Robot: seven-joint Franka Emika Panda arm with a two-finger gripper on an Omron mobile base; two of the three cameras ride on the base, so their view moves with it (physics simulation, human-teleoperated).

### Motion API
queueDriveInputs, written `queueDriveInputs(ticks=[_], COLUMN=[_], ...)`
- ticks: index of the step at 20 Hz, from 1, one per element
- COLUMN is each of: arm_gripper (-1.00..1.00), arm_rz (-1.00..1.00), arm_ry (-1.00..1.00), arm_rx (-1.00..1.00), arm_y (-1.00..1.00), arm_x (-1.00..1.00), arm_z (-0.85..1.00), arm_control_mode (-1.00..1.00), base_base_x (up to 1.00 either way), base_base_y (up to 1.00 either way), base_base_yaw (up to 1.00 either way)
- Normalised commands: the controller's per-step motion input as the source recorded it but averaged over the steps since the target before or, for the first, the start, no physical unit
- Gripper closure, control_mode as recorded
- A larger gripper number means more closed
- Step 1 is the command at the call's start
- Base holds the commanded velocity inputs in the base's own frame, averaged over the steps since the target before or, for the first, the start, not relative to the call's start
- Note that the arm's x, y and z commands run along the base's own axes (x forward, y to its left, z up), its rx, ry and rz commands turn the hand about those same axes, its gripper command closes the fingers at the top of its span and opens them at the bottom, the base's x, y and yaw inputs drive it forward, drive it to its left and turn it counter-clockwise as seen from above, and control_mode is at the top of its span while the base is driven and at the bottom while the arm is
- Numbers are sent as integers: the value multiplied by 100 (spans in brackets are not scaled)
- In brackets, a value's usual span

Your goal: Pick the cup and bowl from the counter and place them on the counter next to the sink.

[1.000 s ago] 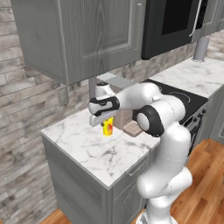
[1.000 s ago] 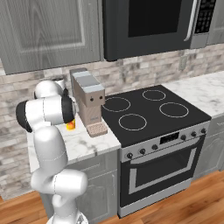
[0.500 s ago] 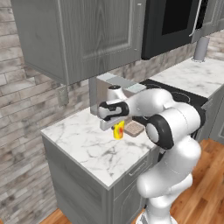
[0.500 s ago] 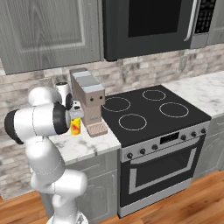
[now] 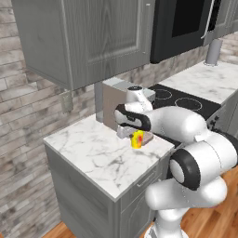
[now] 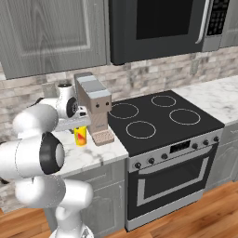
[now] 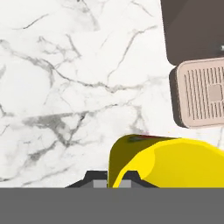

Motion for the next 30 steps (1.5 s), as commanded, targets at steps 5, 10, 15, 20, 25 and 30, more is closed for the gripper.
queueDriveInputs(ticks=[5,10,15,20,25,30], arm_gripper=[100,100,100,100,100,100], arm_rz=[0,0,0,0,0,0], arm_ry=[0,0,1,1,1,0], arm_rx=[0,0,0,0,0,0], arm_y=[-16,-32,-51,-57,-57,-43], arm_x=[-86,-54,-6,-19,-48,-58], arm_z=[39,31,31,27,26,4], arm_control_mode=[-100,-100,-100,-100,-100,-100], base_base_x=[0,0,0,0,0,0], base_base_y=[0,0,0,0,0,0], base_base_yaw=[0,0,0,0,0,0])
